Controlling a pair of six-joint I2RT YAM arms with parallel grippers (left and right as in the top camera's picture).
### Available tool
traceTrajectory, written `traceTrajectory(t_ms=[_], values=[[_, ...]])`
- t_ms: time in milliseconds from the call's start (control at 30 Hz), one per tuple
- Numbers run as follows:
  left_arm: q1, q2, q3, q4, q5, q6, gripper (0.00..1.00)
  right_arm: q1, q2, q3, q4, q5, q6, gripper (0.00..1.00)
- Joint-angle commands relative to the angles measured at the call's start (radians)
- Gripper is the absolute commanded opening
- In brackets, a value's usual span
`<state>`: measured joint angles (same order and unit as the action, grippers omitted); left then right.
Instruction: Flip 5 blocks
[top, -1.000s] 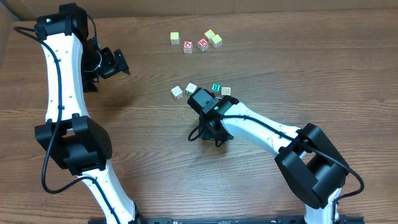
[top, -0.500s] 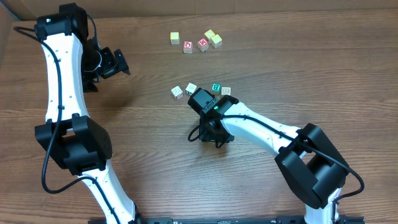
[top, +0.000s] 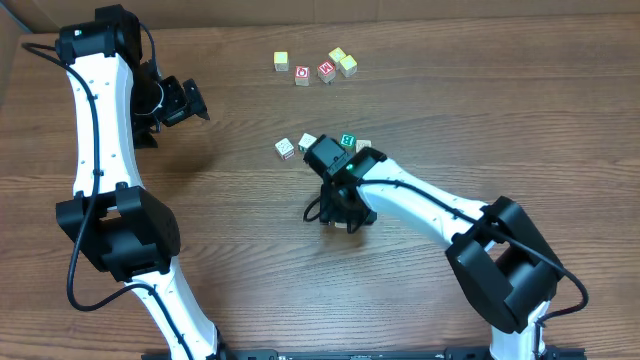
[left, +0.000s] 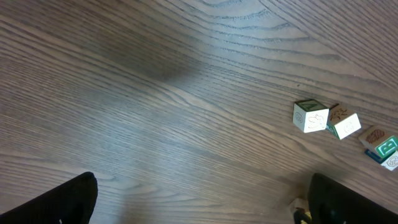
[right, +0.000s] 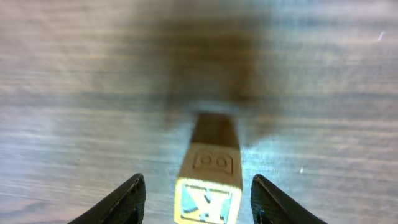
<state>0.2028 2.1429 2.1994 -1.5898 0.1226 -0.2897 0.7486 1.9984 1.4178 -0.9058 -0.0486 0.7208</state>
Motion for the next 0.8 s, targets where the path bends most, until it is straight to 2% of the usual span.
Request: traceTrajectory(t_ms=[0, 133, 333, 567, 767], values=[[-0.007, -0.029, 0.008, 0.001, -0.003, -0.014, 1.0, -0.026, 0.008, 0.046, 0.005, -0.013, -0.034, 0.55], [-0.007, -0.029, 0.008, 0.001, -0.003, -0.014, 1.0, -0.053, 0.008, 0.138, -0.054, -0.013, -0.114, 0.56], [-0.007, -0.029, 0.008, 0.001, -0.003, -0.014, 1.0, -0.106, 0.008, 0.309, -0.179, 0.004, -0.15, 0.71], [-0.007, -0.029, 0.008, 0.001, -0.003, -0.014, 1.0, -0.167, 0.01, 0.267, -0.035, 0.134, -0.15, 0.75], [-0.007, -0.029, 0.008, 0.001, -0.003, -0.013, 1.0, -0.188, 0.013, 0.19, 0.076, 0.205, -0.154, 0.75]])
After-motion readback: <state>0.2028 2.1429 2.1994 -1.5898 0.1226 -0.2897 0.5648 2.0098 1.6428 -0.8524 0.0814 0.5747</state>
